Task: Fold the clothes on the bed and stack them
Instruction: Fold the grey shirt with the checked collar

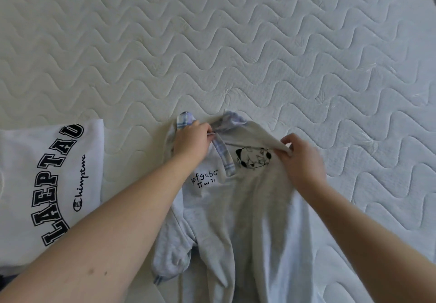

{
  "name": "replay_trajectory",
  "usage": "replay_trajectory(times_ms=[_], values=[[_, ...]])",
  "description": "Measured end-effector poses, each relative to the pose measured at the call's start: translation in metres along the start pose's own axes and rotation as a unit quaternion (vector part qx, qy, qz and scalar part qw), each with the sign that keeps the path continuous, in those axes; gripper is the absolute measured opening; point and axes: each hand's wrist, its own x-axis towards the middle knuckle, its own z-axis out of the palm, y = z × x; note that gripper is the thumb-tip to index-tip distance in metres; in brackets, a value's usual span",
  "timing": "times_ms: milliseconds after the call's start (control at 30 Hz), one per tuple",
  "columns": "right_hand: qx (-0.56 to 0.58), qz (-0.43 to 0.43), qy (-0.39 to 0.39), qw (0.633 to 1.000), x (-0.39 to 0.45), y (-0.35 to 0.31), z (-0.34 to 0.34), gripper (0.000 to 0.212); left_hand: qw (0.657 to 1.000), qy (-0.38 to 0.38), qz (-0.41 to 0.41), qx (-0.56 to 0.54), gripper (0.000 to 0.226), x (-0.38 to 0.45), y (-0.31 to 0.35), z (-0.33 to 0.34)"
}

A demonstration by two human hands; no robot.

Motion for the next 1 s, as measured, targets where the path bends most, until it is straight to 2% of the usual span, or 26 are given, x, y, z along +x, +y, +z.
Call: replay_trajectory(times_ms=[100, 233, 333, 433, 500, 533, 567, 633, 667, 700, 733, 800, 900, 967, 1000], values=[[-0.048, -0.034, 0.047, 0.997, 0.013, 0.001, -0.013, 0.017, 0.999, 0.022, 0.004, -0.046, 0.026, 0.005, 0.014, -0.002], [-0.143, -0.003, -0.015, 0.990, 0.014, -0.003, -0.002, 0.052, 0.993, 0.004, -0.024, -0.118, 0.024, 0.007, 0.030, -0.003], [-0.139, -0.044, -0.001, 0.989, -0.004, -0.009, 0.010, 0.059, 0.987, -0.001, 0.027, -0.158, 0.037, -0.008, 0.029, -0.006], [-0.131, -0.129, 0.008, 0.983, -0.033, -0.017, 0.025, 0.057, 0.982, 0.115, 0.070, -0.136, 0.043, -0.033, 0.009, -0.013], [-0.087, -0.173, -0.023, 0.981, -0.052, -0.029, 0.038, 0.050, 0.978, 0.182, -0.004, -0.097, 0.046, -0.054, -0.014, -0.010], [-0.065, -0.189, -0.047, 0.979, -0.061, -0.035, 0.046, 0.047, 0.974, 0.184, -0.075, -0.111, 0.050, -0.065, -0.025, -0.006], [-0.047, -0.202, -0.076, 0.975, -0.069, -0.042, 0.054, 0.044, 0.962, 0.153, -0.161, -0.162, 0.053, -0.076, -0.035, 0.000], [-0.005, -0.217, -0.139, 0.966, -0.082, -0.055, 0.068, 0.041, 0.894, 0.052, -0.300, -0.330, 0.044, -0.093, -0.045, 0.008], [0.029, -0.203, -0.165, 0.965, -0.086, -0.062, 0.074, 0.040, 0.851, 0.019, -0.316, -0.419, 0.032, -0.100, -0.046, 0.011], [0.069, -0.175, -0.184, 0.965, -0.089, -0.069, 0.078, 0.040, 0.819, 0.002, -0.307, -0.486, 0.022, -0.106, -0.045, 0.013], [0.108, -0.139, -0.196, 0.965, -0.091, -0.076, 0.081, 0.040, 0.804, -0.007, -0.279, -0.524, 0.020, -0.112, -0.042, 0.013], [0.179, -0.054, -0.217, 0.958, -0.088, -0.089, 0.082, 0.043, 0.809, -0.021, -0.219, -0.546, 0.027, -0.123, -0.029, 0.009], [0.220, 0.020, -0.210, 0.952, -0.082, -0.099, 0.076, 0.058, 0.832, -0.054, -0.136, -0.535, 0.024, -0.136, 0.003, -0.002], [0.193, 0.038, -0.187, 0.962, -0.080, -0.097, 0.065, 0.067, 0.874, -0.077, -0.074, -0.474, 0.020, -0.146, 0.031, -0.008], [0.182, 0.055, -0.172, 0.967, -0.078, -0.094, 0.059, 0.064, 0.888, -0.087, -0.053, -0.448, 0.024, -0.150, 0.043, -0.009]])
